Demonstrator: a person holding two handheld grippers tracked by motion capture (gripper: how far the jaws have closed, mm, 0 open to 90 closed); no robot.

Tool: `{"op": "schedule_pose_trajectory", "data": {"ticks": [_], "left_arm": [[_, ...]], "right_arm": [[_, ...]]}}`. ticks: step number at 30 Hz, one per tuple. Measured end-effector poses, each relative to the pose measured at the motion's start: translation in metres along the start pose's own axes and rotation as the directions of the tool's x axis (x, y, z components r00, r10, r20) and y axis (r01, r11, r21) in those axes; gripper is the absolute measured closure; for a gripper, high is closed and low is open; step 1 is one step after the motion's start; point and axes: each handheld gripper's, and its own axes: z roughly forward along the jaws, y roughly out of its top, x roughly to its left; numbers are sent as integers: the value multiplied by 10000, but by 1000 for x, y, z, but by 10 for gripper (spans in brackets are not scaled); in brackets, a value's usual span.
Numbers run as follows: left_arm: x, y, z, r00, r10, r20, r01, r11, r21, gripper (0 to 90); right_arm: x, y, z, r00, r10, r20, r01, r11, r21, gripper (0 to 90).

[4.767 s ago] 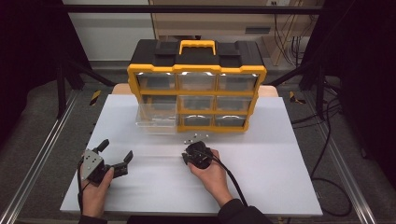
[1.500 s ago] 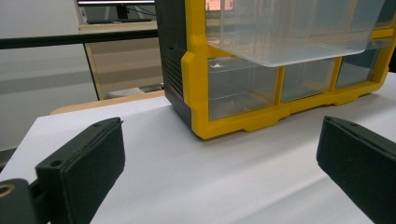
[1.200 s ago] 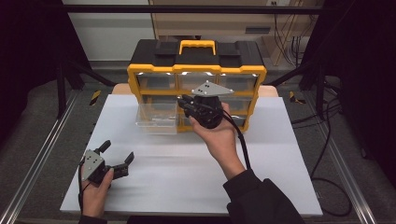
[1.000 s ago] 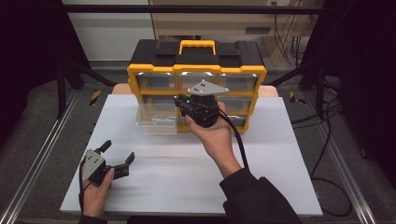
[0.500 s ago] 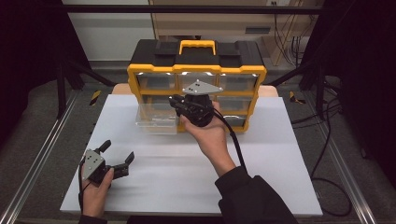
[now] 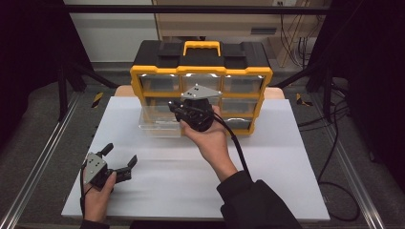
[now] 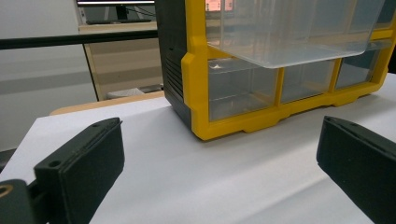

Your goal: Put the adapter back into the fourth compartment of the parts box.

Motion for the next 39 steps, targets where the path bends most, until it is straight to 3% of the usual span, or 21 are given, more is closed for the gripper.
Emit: {"op": "schedule_pose_trajectory", "data": {"ticks": [23, 39], "left_arm": [[1, 0, 0, 10000, -24, -9, 24, 10000, 7, 4], [1, 0, 0, 10000, -19, -4, 19, 10000, -3, 4]], "right_arm": [[3, -3, 8, 10000, 62, -58, -61, 9999, 132, 764], [5, -9, 15, 9998, -73, -191, 85, 9976, 683, 763]]}}
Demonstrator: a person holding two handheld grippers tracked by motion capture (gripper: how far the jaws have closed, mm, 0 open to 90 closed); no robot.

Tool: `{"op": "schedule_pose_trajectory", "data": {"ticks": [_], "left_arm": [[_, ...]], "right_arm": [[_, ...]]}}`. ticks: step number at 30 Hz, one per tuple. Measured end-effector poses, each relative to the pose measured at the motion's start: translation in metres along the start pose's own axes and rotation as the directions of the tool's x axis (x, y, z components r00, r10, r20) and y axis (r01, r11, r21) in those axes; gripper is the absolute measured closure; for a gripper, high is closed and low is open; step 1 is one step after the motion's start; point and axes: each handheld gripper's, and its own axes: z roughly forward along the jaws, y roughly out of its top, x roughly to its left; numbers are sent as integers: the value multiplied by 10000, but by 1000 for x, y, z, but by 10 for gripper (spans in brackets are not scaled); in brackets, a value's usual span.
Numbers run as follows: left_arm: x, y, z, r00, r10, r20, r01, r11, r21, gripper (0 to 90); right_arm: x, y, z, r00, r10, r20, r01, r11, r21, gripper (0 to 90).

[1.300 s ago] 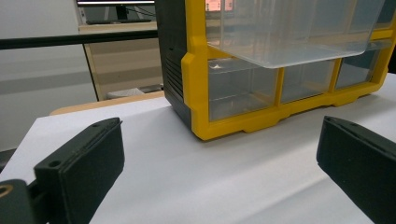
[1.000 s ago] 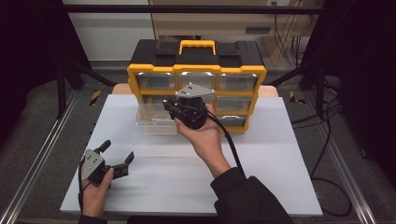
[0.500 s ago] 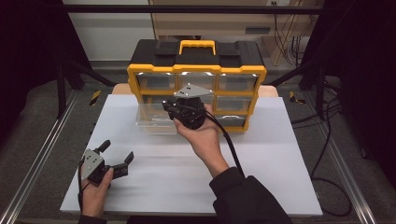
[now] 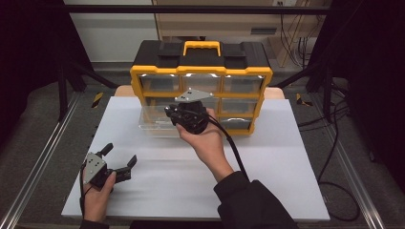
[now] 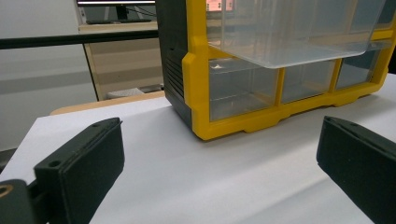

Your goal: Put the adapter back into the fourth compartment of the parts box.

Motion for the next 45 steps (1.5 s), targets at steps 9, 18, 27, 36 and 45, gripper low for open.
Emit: {"op": "schedule_pose_trajectory", "data": {"ticks": [9, 18, 27, 36, 45], "left_arm": [[0, 0, 0, 10000, 5, 16, -5, 10000, 11, 4], [-1, 0, 0, 10000, 36, 33, -36, 10000, 23, 5], [0, 0, 0, 10000, 40, 37, -40, 10000, 32, 6], [0, 0, 0, 10000, 38, 32, -38, 10000, 41, 6], [0, 0, 0, 10000, 47, 28, -47, 10000, 43, 5]], "right_arm": [[1, -2, 5, 9999, -103, -49, 104, 9992, 379, 763], [2, -5, 8, 9999, -94, -102, 101, 9976, 679, 763], [2, -6, 10, 9999, -17, -101, 24, 9977, 680, 740], [0, -3, 3, 9999, 131, 30, -132, 9992, 386, 679], [-2, -2, -10, 9990, 135, 417, -125, 9997, -227, 589]]}}
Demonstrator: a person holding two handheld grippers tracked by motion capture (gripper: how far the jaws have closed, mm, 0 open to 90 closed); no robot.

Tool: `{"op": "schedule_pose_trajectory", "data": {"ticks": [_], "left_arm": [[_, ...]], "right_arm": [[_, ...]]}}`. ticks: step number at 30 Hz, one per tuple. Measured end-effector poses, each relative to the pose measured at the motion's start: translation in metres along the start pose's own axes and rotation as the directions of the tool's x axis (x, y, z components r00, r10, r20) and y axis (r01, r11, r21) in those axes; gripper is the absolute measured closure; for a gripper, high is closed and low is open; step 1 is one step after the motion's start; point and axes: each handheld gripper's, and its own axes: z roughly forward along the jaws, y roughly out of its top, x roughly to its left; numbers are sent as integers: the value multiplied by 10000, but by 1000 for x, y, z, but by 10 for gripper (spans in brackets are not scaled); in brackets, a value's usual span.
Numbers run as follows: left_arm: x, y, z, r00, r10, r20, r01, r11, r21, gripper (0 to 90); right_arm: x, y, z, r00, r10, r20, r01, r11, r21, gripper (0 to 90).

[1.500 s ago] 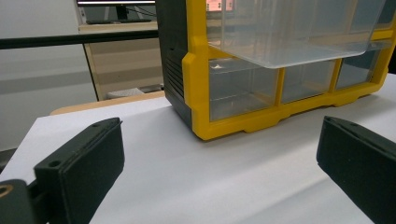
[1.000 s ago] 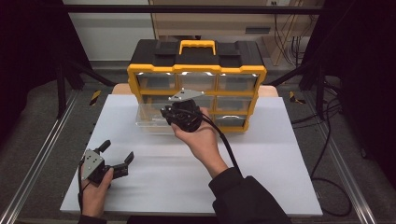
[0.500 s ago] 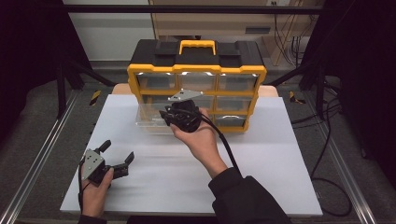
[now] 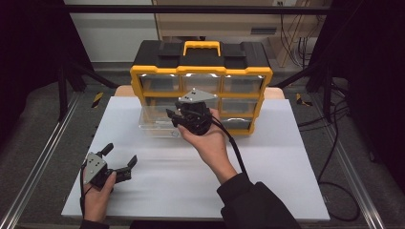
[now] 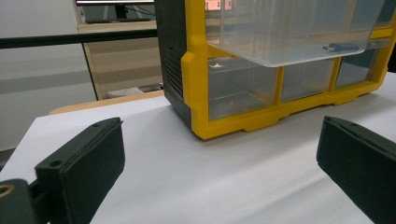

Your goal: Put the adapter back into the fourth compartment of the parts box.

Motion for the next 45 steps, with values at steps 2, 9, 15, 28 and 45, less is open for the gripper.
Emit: {"op": "schedule_pose_trajectory", "data": {"ticks": [2, 9, 15, 28, 45], "left_arm": [[0, 0, 0, 10000, 8, 4, -8, 10000, 3, 5], [0, 0, 0, 10000, 12, 16, -12, 10000, 18, 6], [0, 0, 0, 10000, 18, 18, -18, 10000, 30, 6], [-1, -1, 1, 10000, -4, 25, 4, 10000, 35, 6], [-1, -1, 0, 10000, 38, 12, -38, 10000, 62, 6]], "right_arm": [[-1, 0, -3, 9999, -22, 157, 23, 10000, -91, 552], [-5, 0, -11, 9975, -57, 709, 93, 9987, -505, 301], [-10, -3, -16, 9825, 284, 1841, -162, 9976, -674, 85], [-30, -9, -41, 9714, 684, 2273, -355, 9887, -1459, 48], [-60, -17, -78, 9580, 805, 2753, -324, 9840, -1751, 41]]}}
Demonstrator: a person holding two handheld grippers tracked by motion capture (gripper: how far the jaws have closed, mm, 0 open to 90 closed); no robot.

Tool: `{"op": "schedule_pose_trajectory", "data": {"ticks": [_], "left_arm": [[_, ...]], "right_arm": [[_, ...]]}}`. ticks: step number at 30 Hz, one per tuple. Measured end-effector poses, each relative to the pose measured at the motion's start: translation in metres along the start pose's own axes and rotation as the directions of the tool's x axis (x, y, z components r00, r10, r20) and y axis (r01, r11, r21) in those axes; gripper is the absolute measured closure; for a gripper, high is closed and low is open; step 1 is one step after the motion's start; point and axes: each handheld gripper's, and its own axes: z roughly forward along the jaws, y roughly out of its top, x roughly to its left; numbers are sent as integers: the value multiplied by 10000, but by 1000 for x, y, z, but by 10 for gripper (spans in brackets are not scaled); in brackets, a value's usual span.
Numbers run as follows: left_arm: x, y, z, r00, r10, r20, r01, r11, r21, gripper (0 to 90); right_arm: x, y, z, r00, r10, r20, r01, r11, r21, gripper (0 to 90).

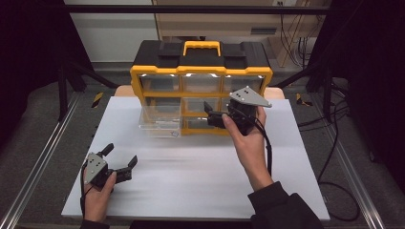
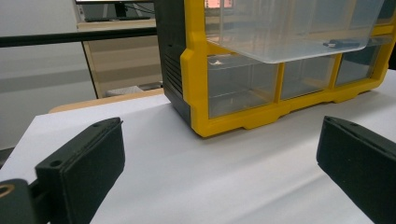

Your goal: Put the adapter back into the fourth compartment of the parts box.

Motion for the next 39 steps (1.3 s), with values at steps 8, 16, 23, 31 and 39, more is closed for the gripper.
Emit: {"op": "schedule_pose_trajectory", "data": {"ticks": [8, 16, 23, 31, 39], "left_arm": [[0, 0, 0, 10000, 6, 6, -6, 10000, 16, 6], [0, 0, 0, 10000, -11, -37, 11, 10000, 2, 6], [-1, 0, 1, 10000, 40, 4, -40, 10000, 46, 6], [1, 0, -1, 10000, -12, -63, 12, 10000, 15, 6], [-1, -1, 1, 10000, 25, -27, -25, 10000, 48, 6]], "right_arm": [[-18, -1, -16, 9996, 37, 279, -33, 9999, -112, 39], [-37, -4, -33, 9987, 90, 505, -77, 9996, -258, 30], [-54, -10, -46, 9965, 307, 780, -279, 9989, -365, 28], [-70, -18, -58, 9935, 421, 1056, -384, 9986, -369, 27], [-88, -29, -74, 9896, 492, 1350, -438, 9981, -430, 21]]}}
